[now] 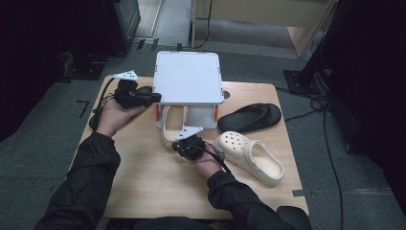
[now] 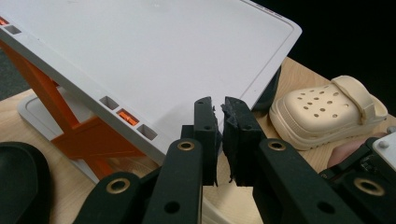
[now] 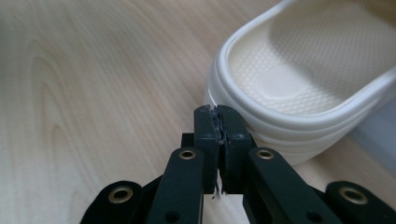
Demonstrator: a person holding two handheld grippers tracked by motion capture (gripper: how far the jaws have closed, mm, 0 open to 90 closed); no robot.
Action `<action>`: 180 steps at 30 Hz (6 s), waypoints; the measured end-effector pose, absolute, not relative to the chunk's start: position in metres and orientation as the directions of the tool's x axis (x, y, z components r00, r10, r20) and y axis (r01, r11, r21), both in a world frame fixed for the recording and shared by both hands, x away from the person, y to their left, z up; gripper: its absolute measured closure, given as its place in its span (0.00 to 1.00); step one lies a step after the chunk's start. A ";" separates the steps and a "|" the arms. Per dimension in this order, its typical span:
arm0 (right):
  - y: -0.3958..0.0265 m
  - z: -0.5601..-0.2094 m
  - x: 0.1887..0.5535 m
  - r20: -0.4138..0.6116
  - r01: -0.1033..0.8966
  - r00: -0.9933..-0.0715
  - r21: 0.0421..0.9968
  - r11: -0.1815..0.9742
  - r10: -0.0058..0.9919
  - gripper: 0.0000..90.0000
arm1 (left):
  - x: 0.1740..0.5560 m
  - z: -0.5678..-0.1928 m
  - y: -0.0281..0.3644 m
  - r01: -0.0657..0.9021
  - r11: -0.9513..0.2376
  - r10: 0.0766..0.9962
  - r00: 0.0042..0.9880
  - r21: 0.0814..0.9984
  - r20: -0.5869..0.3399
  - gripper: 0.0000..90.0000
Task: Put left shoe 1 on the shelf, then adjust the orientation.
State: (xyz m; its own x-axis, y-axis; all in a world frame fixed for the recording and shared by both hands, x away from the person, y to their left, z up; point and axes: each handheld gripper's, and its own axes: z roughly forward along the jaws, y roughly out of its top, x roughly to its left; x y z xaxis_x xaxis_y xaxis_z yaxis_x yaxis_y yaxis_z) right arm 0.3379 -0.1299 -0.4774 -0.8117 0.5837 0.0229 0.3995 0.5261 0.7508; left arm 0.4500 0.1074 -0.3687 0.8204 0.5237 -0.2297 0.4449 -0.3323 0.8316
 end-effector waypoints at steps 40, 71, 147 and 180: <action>-0.120 -0.465 0.393 0.105 0.447 -0.779 0.784 0.430 0.618 0.83 | 0.450 -0.368 0.109 0.460 -0.327 0.536 0.810 0.826 -0.239 0.91; -0.250 -0.419 0.334 0.107 0.460 -0.742 0.800 0.386 0.662 0.71 | 0.448 -0.366 0.105 0.469 -0.325 0.522 0.813 0.821 -0.258 0.72; -0.380 -0.451 0.317 0.122 0.549 -0.659 0.752 0.364 0.742 0.83 | 0.451 -0.369 0.108 0.459 -0.311 0.494 0.827 0.832 -0.271 0.70; -0.271 -0.435 0.362 0.059 0.515 -0.518 0.818 0.256 0.853 0.83 | 0.451 -0.369 0.107 0.457 -0.311 0.493 0.827 0.833 -0.269 0.70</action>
State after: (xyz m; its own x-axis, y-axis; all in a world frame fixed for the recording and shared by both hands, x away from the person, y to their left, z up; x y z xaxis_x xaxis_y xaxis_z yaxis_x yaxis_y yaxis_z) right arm 0.3621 -0.2710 -0.4350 -0.5183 0.8532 0.0587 0.5146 0.2563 0.8182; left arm 0.4508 0.1074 -0.3695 0.8271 0.4933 -0.2694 0.4571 -0.3114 0.8331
